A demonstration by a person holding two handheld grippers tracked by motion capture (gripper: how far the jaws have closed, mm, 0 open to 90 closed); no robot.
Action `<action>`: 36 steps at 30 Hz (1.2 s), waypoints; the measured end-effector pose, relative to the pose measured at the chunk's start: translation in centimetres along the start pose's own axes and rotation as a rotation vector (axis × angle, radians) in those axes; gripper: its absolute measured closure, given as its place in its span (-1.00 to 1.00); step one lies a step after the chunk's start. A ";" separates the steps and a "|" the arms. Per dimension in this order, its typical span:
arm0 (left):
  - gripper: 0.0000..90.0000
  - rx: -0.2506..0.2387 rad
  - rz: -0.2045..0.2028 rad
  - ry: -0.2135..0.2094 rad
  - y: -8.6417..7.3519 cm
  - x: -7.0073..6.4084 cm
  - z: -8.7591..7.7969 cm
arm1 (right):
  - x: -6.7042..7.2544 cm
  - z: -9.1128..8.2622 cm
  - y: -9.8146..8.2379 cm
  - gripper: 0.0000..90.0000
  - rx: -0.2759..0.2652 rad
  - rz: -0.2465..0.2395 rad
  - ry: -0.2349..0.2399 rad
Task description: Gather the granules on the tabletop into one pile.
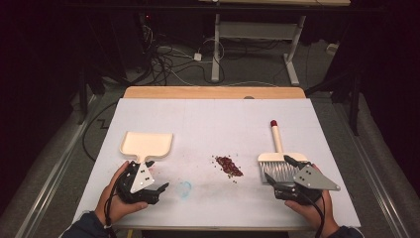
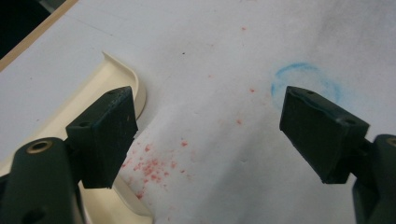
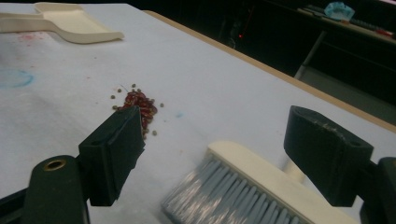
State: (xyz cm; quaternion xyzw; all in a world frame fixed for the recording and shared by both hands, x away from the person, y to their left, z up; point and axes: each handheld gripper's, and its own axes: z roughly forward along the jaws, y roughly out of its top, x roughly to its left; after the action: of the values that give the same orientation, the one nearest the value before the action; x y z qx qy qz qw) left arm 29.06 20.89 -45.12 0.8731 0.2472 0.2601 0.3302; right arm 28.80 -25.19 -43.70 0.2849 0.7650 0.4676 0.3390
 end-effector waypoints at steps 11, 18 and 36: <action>-0.61 -0.001 0.001 0.004 -0.1 0.1 0.0 | 0.3 0.7 -0.1 -0.55 0.048 -0.012 0.009; -0.61 0.001 0.007 0.004 0.0 0.0 0.0 | 0.3 0.5 0.0 -0.55 0.033 -0.011 0.003; -0.61 0.002 0.011 0.010 0.0 0.1 0.1 | 0.3 0.5 0.2 -0.55 0.029 -0.013 0.000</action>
State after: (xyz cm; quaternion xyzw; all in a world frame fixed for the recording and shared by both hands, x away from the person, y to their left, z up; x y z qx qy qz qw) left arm 29.15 20.86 -45.13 0.8736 0.2443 0.2658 0.3265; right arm 29.01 -24.69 -43.78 0.2846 0.7736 0.4543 0.3379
